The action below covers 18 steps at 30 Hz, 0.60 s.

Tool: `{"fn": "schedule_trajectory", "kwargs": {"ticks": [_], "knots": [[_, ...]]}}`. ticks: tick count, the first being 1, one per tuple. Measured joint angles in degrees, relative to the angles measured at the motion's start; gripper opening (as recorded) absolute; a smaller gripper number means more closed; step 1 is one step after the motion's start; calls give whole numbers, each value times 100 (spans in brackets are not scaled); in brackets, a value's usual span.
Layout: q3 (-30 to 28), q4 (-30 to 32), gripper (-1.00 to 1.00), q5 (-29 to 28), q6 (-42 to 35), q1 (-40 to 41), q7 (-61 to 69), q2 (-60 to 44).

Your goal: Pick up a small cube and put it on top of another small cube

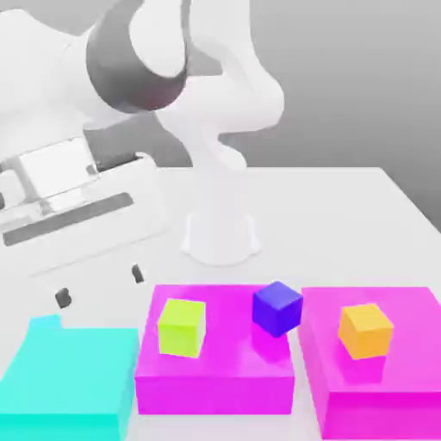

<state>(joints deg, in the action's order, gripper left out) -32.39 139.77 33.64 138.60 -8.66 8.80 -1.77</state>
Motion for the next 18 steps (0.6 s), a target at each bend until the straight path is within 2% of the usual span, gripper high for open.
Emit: {"fn": "schedule_trajectory", "kwargs": {"ticks": [7,12,16,18], "knots": [[-210,345,0,155,610,496,1091,-942],[-636,661,0,-344,1291,696,1457,-1221],[-917,918,0,-889,1812,554,1649,-1257],[-807,959,0,-822,1960,644,1956,-1251]]}}
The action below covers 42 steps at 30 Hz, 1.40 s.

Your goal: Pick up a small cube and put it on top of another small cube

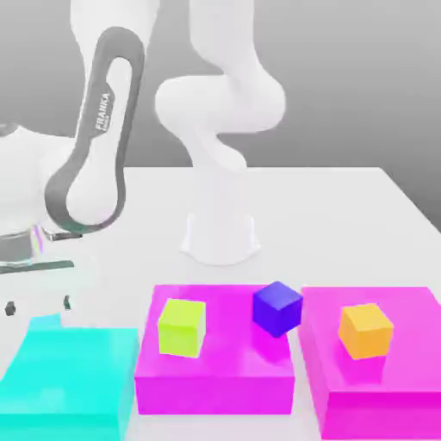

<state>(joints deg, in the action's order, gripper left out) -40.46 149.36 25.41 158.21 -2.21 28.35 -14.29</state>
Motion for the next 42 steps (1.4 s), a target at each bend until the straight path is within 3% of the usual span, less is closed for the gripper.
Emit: {"fn": "schedule_trajectory", "kwargs": {"ticks": [6,7,14,21,26,29,35,42], "knots": [[1425,-311,0,1367,596,1143,1120,-908],[1580,-349,-100,1512,659,1272,1235,-1009],[1551,-346,-100,1520,636,1241,1240,-1001],[158,-24,-100,-63,1,210,55,90],[664,-737,-100,1074,-1234,618,912,233],[882,-935,-100,1312,-1939,583,1016,330],[1312,-740,-100,909,-2688,48,561,806],[1923,-211,-100,-148,-2854,-718,-308,1796]]}}
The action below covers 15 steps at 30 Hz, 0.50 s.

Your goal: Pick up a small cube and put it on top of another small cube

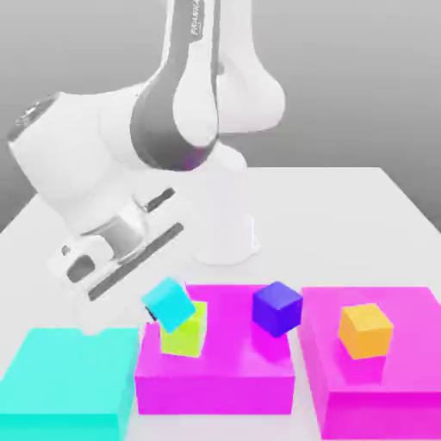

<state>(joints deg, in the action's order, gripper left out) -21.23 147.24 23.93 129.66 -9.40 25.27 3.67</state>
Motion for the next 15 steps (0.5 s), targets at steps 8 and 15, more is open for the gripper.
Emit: {"fn": "schedule_trajectory", "kwargs": {"ticks": [8,15], "knots": [[1308,957,-100,-1565,461,-430,-1264,1314],[2117,1519,-100,-2345,1359,-475,-1894,1530]]}}
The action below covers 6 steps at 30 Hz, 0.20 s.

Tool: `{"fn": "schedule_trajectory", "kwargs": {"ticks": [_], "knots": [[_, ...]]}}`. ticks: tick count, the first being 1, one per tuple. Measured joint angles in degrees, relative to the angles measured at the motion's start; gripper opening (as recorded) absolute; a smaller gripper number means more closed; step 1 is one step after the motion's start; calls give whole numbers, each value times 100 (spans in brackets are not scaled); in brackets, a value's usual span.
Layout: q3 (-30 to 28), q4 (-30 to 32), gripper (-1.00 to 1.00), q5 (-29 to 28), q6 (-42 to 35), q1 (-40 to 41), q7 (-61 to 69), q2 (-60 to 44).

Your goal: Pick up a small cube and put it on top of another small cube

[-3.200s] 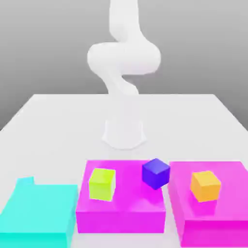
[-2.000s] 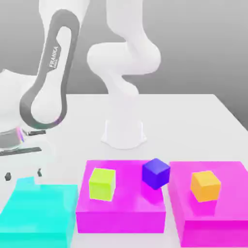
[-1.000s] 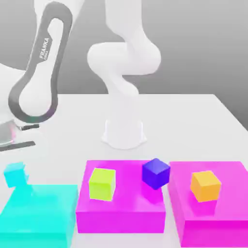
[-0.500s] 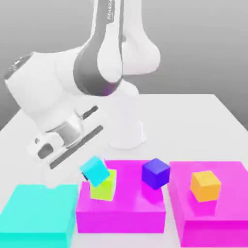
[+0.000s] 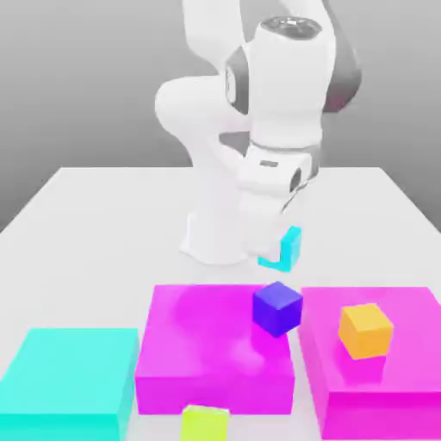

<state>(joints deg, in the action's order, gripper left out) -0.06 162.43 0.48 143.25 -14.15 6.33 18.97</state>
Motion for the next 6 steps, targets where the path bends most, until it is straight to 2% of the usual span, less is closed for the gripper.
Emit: {"fn": "schedule_trajectory", "kwargs": {"ticks": [2,3,6], "knots": [[8,103,-100,-24,486,3,-17,-375],[11,130,100,-31,619,6,-21,-479],[11,130,100,-31,619,6,-21,-479]]}}
